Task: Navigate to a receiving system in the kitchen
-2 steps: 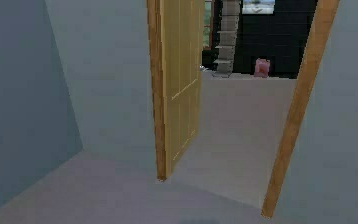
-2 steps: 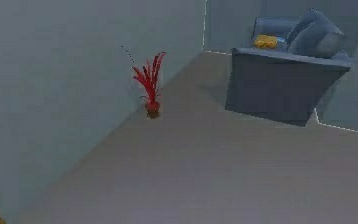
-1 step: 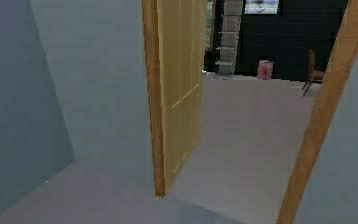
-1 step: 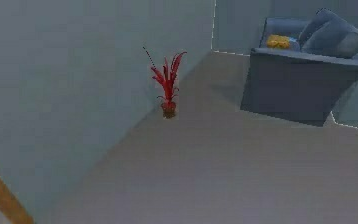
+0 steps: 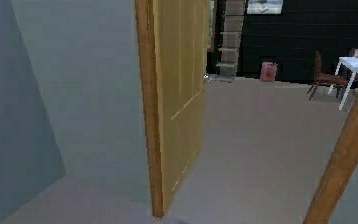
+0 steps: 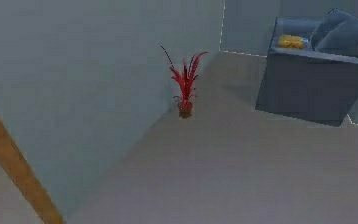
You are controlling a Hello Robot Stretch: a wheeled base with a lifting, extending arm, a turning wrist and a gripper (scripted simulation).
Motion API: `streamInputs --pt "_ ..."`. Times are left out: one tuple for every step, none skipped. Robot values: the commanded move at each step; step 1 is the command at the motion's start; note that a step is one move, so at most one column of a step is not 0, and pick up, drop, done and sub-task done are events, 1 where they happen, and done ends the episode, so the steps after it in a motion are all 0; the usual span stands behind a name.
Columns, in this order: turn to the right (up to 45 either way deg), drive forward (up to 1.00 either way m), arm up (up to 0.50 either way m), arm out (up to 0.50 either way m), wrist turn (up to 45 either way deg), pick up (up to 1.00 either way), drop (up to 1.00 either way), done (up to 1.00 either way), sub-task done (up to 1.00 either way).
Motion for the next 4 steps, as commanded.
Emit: streamInputs --pt "12.0 0.00 0.00 0.00 0.0 0.00 0.00 0.00 0.00" --pt "0.0 0.75 0.00 0.00 0.0 0.00 0.00 0.00 0.00" --pt "12.0 0.00 0.00 0.00 0.0 0.00 0.00 0.00 0.00" --pt "0.0 1.00 0.00 0.00 0.0 0.00 0.00 0.00 0.00"
